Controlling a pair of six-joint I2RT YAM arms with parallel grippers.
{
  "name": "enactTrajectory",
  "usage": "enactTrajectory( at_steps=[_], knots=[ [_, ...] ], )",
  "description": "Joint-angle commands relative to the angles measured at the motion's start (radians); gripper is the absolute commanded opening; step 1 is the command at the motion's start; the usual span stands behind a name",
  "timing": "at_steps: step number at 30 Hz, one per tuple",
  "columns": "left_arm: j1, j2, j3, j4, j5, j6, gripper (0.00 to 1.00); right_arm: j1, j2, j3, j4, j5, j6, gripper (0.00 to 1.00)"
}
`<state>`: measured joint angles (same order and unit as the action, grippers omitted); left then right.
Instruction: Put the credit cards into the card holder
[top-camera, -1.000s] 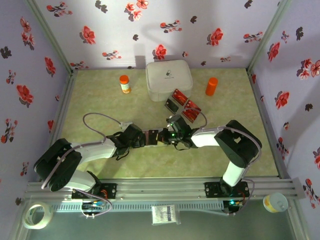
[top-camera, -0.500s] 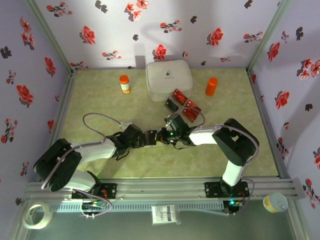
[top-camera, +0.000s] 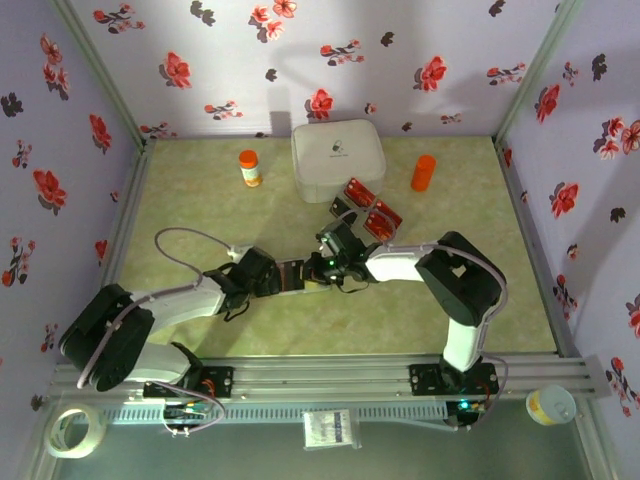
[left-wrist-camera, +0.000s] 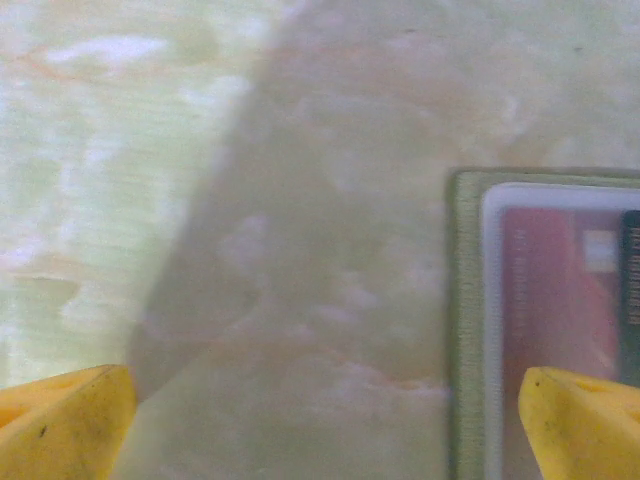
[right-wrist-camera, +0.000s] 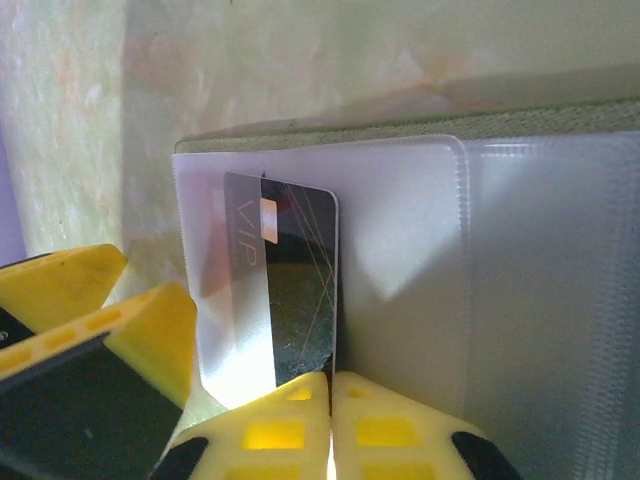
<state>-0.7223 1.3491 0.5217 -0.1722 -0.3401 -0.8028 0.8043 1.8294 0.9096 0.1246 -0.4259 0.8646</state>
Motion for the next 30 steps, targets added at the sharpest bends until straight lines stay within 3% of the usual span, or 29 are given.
enactTrajectory(
  at_steps=[1, 5, 9, 20, 30],
  knots=[
    [0.032, -0.013, -0.035, -0.089, -0.009, -0.006, 1.00, 0.016, 0.005, 0.029, -0.127, 0.019, -0.054, 0.22],
    [0.042, 0.000, -0.064, -0.064, 0.008, -0.007, 1.00, 0.016, -0.049, 0.079, -0.253, 0.070, -0.126, 0.36],
    [0.043, 0.011, -0.080, -0.037, 0.015, -0.011, 1.00, 0.015, -0.084, 0.123, -0.342, 0.119, -0.172, 0.37],
    [0.042, 0.019, -0.083, -0.019, 0.020, -0.014, 1.00, 0.026, 0.000, 0.207, -0.345, 0.137, -0.184, 0.18],
    [0.042, 0.034, -0.078, -0.013, 0.020, -0.015, 1.00, 0.057, 0.120, 0.289, -0.357, 0.124, -0.191, 0.12]
  ],
)
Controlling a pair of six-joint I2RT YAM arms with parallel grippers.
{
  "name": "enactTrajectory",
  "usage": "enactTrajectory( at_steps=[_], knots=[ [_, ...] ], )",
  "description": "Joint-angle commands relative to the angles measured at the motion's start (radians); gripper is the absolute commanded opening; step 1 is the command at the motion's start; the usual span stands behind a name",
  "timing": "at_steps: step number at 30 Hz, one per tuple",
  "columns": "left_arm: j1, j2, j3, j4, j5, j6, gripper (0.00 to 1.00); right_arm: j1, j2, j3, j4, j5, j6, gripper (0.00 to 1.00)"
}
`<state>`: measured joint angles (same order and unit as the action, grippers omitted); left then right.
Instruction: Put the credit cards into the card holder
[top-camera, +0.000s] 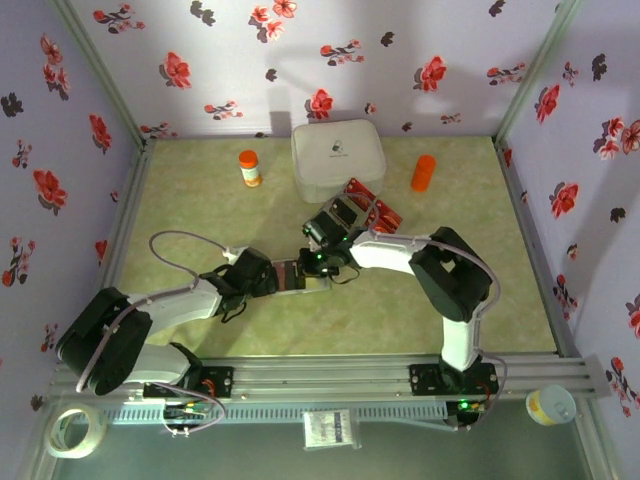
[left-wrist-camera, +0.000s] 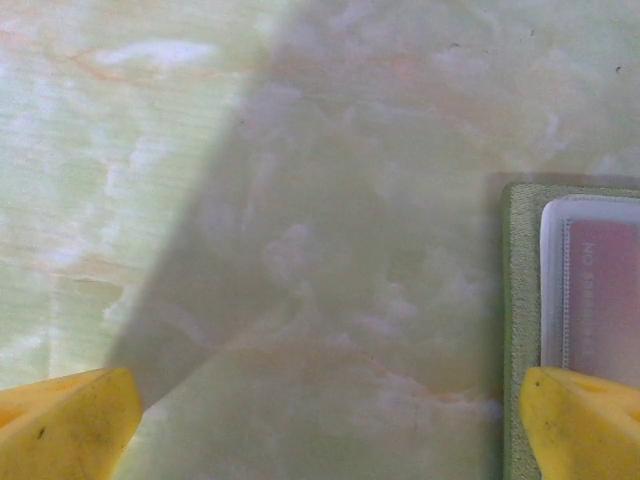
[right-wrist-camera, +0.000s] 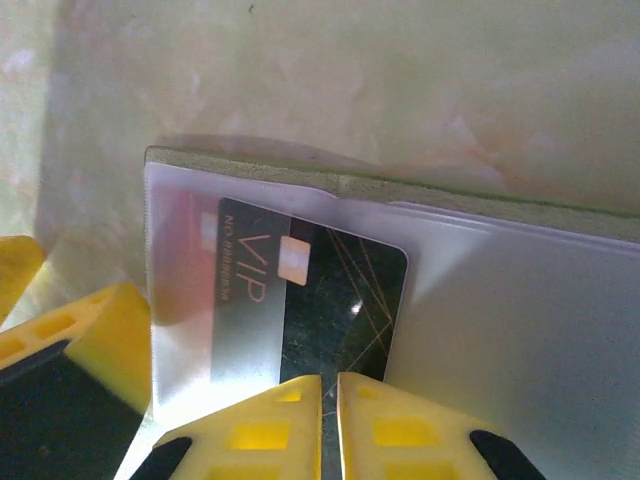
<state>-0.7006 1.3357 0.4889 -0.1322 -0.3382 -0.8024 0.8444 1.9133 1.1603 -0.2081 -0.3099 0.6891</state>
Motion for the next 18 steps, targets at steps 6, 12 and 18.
enactTrajectory(
  at_steps=[6, 12, 18],
  knots=[
    [0.021, 0.052, -0.042, -0.050, 0.020, -0.016, 1.00, 0.050, 0.082, 0.080, -0.017, 0.000, 0.001, 0.11],
    [0.021, 0.051, -0.042, -0.051, 0.020, -0.018, 1.00, 0.056, 0.059, 0.084, -0.002, -0.009, 0.015, 0.11],
    [0.021, 0.053, -0.043, -0.050, 0.020, -0.018, 1.00, 0.036, -0.034, 0.045, -0.011, 0.037, 0.013, 0.13]
  ],
)
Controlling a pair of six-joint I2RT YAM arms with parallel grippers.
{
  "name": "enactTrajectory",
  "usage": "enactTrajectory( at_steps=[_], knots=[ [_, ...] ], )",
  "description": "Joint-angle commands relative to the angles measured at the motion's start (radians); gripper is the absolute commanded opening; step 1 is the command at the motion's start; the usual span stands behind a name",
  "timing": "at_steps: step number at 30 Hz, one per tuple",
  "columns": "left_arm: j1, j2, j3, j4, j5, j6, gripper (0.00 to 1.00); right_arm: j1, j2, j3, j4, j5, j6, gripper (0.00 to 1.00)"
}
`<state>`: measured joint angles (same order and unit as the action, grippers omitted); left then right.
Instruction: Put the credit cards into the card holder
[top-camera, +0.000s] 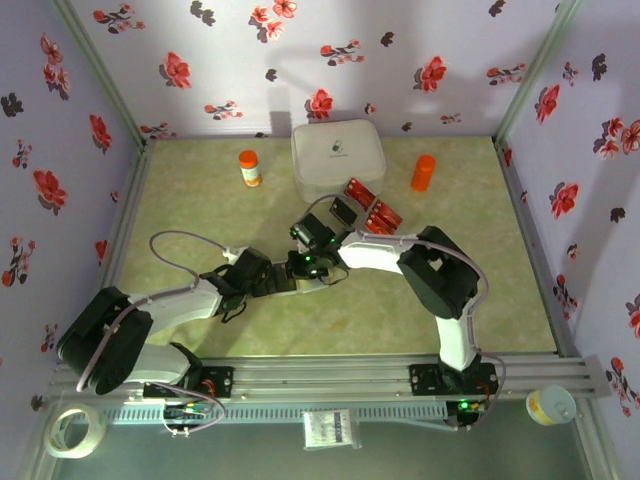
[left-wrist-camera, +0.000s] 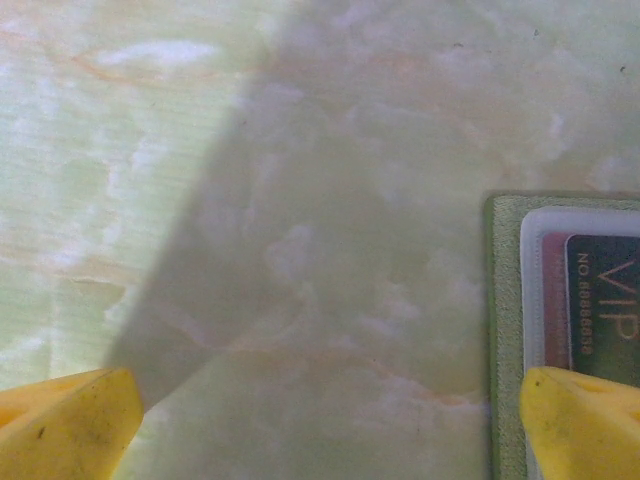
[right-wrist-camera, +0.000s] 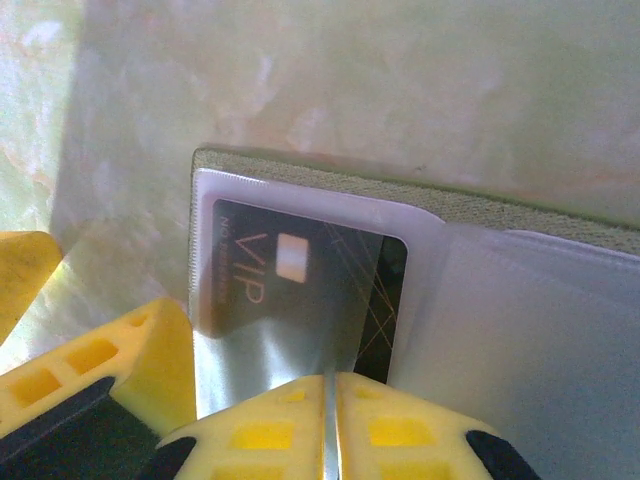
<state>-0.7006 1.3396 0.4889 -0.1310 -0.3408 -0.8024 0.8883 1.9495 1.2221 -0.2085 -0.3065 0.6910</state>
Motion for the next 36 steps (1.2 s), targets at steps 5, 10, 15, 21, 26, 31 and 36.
enactTrajectory(
  at_steps=[5, 10, 15, 21, 26, 31, 36],
  knots=[
    [0.021, 0.048, -0.044, -0.052, 0.023, -0.018, 1.00, -0.017, -0.079, -0.028, -0.034, 0.067, -0.007, 0.13],
    [0.021, 0.047, -0.043, -0.053, 0.022, -0.018, 1.00, -0.018, -0.059, -0.016, -0.053, 0.094, -0.022, 0.10],
    [0.020, 0.050, -0.041, -0.055, 0.021, -0.015, 1.00, -0.017, -0.029, -0.003, -0.058, 0.099, -0.026, 0.07],
    [0.021, 0.052, -0.041, -0.052, 0.021, -0.016, 0.99, -0.015, 0.006, 0.002, -0.049, 0.076, -0.022, 0.03],
    [0.020, 0.058, -0.041, -0.047, 0.023, -0.015, 1.00, -0.005, 0.031, 0.023, -0.055, 0.058, -0.026, 0.02],
    [0.021, 0.059, -0.041, -0.045, 0.023, -0.015, 0.99, 0.006, 0.039, 0.032, -0.061, 0.052, -0.027, 0.00],
    [0.020, 0.059, -0.041, -0.044, 0.023, -0.015, 0.99, 0.014, 0.049, 0.037, -0.064, 0.050, -0.029, 0.00]
  ],
)
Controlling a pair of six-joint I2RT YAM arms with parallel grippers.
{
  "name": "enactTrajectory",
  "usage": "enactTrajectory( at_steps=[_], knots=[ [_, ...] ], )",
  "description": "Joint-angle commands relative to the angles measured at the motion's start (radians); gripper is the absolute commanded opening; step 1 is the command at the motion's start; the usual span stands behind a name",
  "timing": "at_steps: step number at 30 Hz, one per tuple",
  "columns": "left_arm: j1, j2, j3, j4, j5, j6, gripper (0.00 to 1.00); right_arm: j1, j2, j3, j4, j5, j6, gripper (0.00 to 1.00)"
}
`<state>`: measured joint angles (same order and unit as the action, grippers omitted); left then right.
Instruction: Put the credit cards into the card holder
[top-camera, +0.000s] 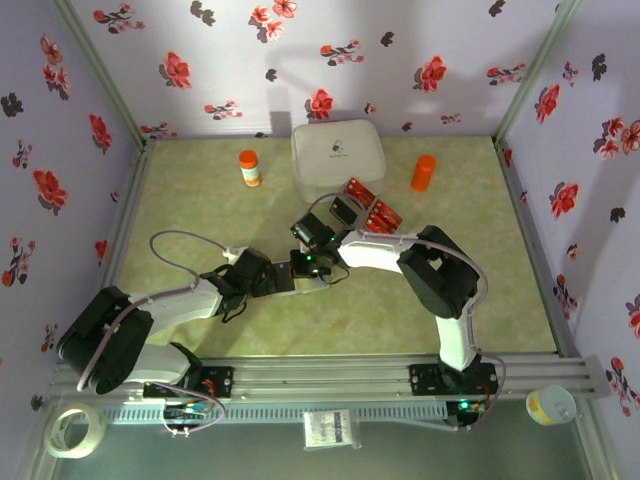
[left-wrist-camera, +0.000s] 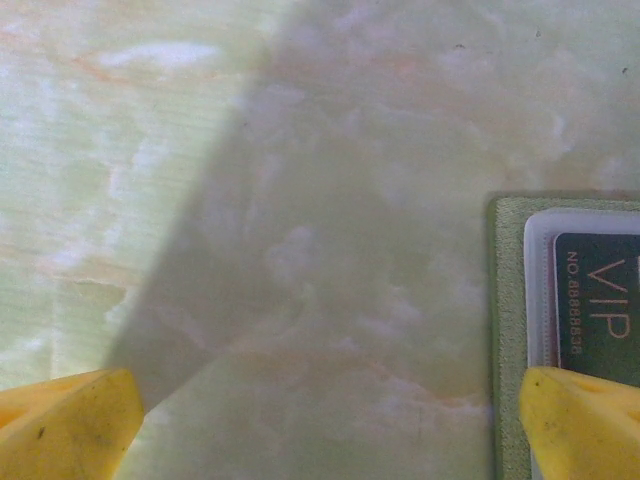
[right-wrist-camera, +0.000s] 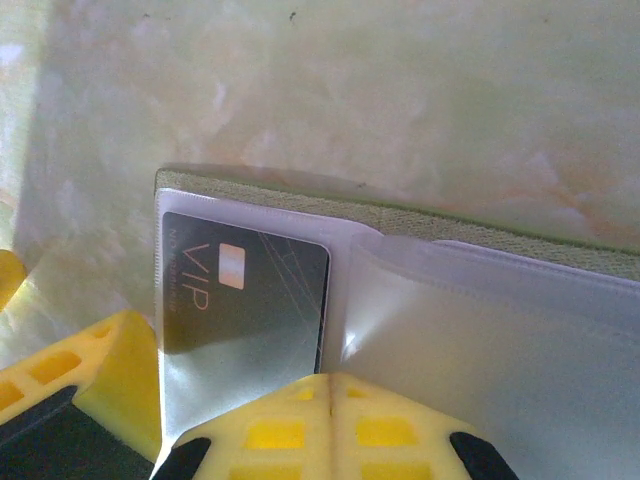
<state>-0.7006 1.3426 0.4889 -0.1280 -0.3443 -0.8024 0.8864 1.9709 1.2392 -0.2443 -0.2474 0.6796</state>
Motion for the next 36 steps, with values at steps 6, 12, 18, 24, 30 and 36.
enactTrajectory(
  at_steps=[6, 12, 18, 24, 30, 36],
  knots=[
    [0.021, 0.053, -0.041, -0.047, 0.027, -0.016, 1.00, 0.016, 0.025, 0.019, -0.024, -0.010, -0.010, 0.01],
    [0.021, 0.055, -0.040, -0.046, 0.027, -0.012, 1.00, 0.016, 0.020, 0.021, -0.026, -0.011, -0.005, 0.01],
    [0.021, 0.052, -0.042, -0.050, 0.027, -0.010, 0.99, 0.017, 0.029, 0.023, -0.002, -0.028, 0.012, 0.01],
    [0.021, 0.054, -0.041, -0.050, 0.028, -0.009, 0.99, 0.016, 0.044, 0.014, 0.026, -0.053, 0.032, 0.01],
    [0.020, 0.045, -0.035, -0.058, 0.027, -0.005, 1.00, 0.012, 0.008, 0.002, 0.027, -0.049, 0.032, 0.01],
    [0.021, 0.012, -0.029, -0.080, 0.028, -0.007, 1.00, -0.025, -0.076, -0.021, 0.013, -0.026, 0.022, 0.07]
  ],
)
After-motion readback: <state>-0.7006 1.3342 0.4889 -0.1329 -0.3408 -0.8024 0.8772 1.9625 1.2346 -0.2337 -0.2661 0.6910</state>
